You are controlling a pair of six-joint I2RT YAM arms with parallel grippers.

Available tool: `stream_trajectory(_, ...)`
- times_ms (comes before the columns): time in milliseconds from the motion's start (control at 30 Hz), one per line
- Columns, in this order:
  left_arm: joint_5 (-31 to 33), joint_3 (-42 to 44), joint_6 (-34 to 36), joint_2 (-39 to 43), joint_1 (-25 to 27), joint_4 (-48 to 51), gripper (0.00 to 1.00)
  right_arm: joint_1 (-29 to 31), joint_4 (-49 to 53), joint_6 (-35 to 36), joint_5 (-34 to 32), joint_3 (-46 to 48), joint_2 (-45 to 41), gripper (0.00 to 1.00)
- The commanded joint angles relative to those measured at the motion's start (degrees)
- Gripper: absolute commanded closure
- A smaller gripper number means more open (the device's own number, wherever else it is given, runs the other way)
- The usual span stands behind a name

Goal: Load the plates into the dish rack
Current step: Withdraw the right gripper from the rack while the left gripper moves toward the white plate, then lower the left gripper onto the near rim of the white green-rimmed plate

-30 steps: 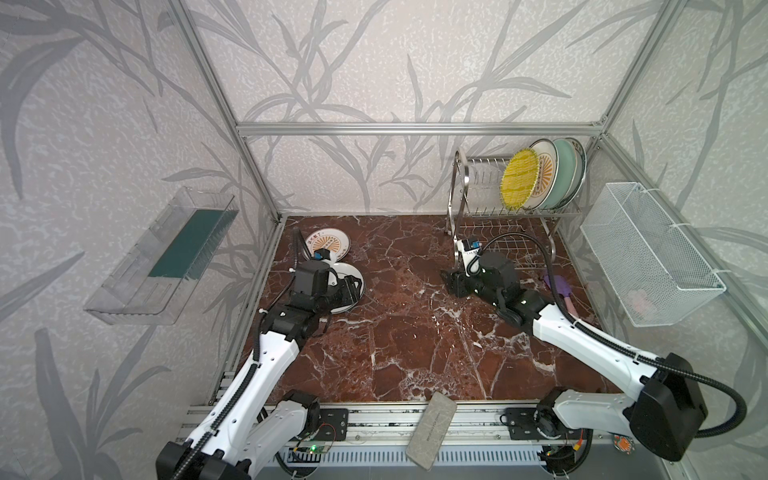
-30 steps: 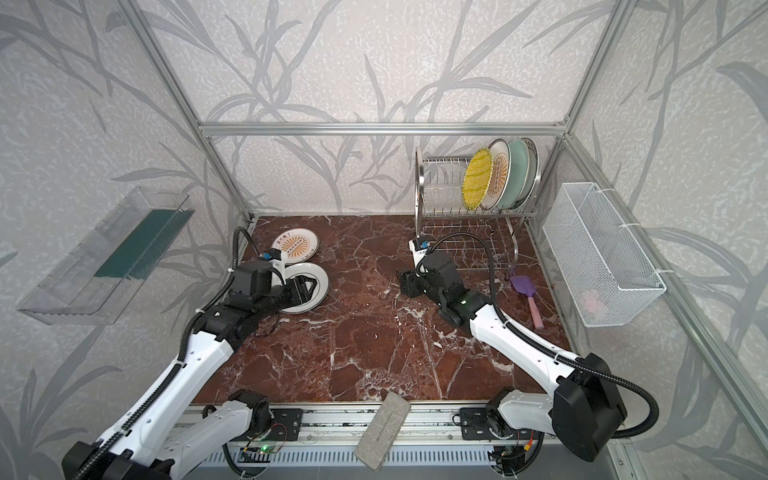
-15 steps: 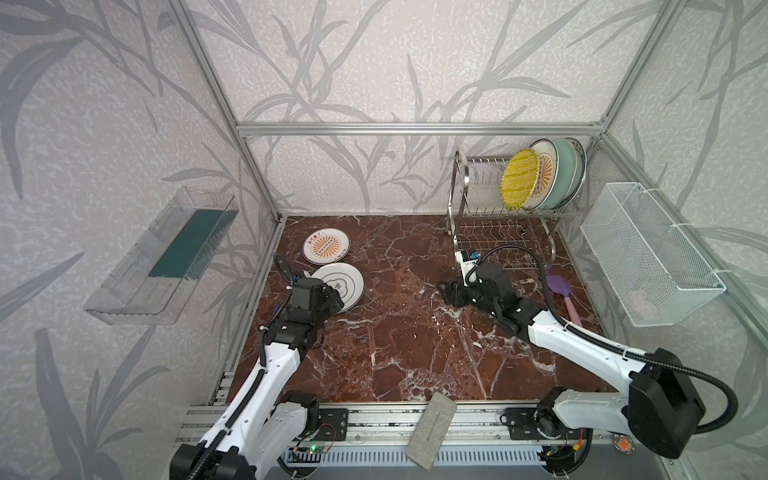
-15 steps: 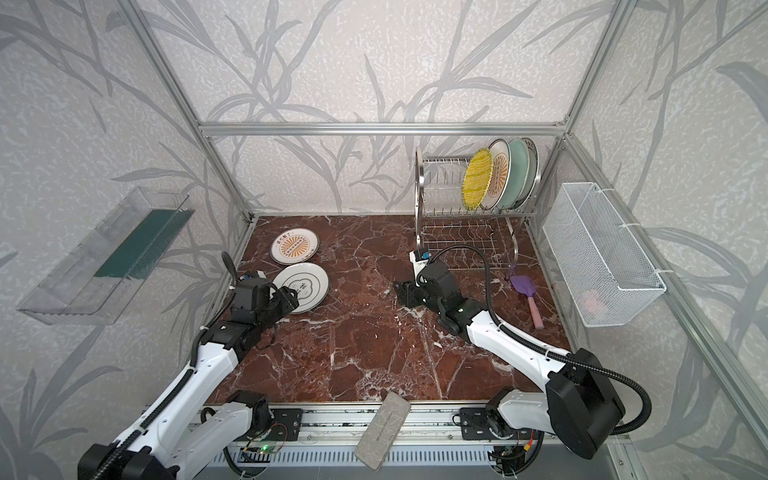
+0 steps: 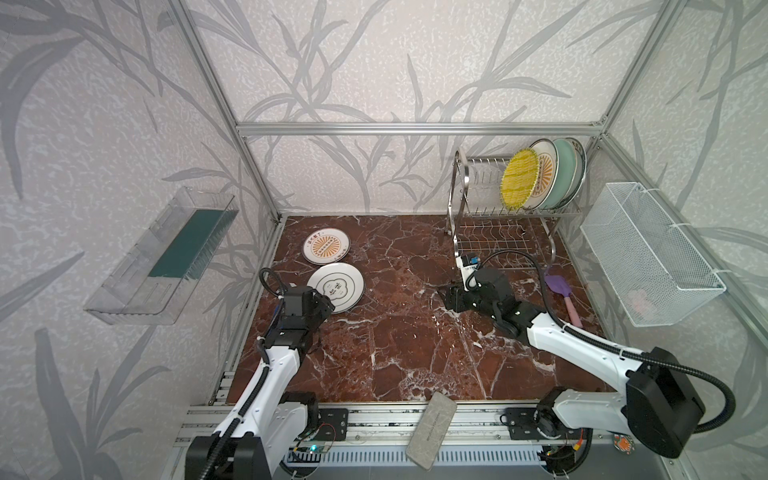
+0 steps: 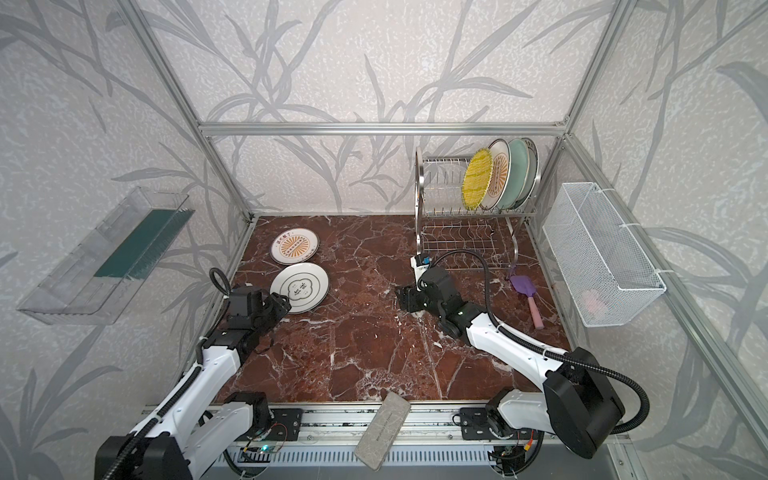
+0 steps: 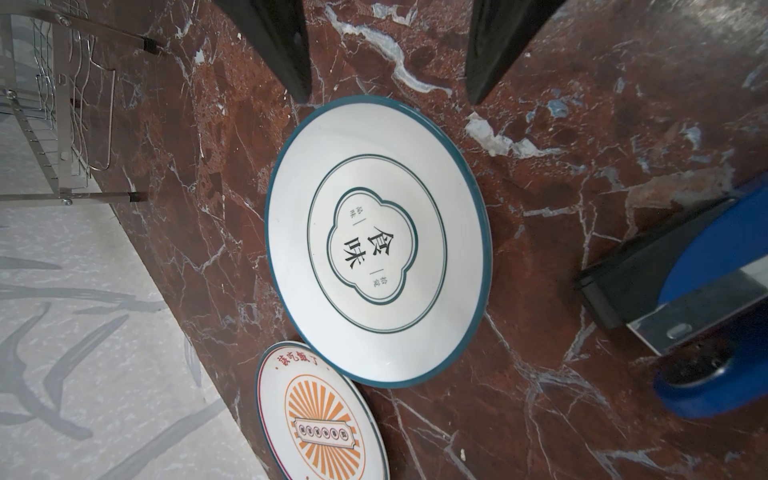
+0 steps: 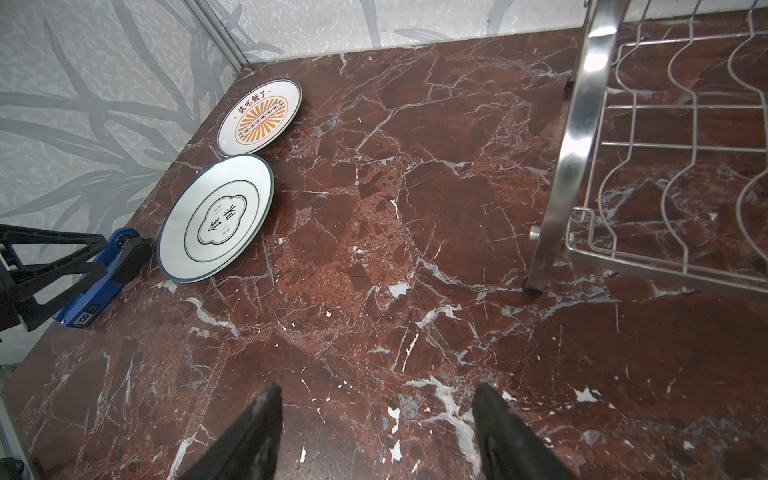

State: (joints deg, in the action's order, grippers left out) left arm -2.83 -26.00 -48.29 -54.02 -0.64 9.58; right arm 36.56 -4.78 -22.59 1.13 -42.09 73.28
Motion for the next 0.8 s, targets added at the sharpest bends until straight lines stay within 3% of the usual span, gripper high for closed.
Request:
stream_trajectory(0, -2.3, 1.6, -1.8, -1.4, -1.3, -4.1, 0.43, 0.2, -0.3, -0.5, -0.5, 0.5, 0.0, 0.28)
stream_trajectory(333, -6.9, 2.7, -2.0, -6.9, -3.7, -9.1, 0.43, 0.1, 0.0, -0.7, -0.8, 0.7, 0.2, 0.28)
stream_trajectory(767, -7.9, 3.5, -1.5, -9.1, -5.6, -10.5, 0.43, 0.1, 0.3, -1.0, -1.1, 1.0, 0.2, 0.28)
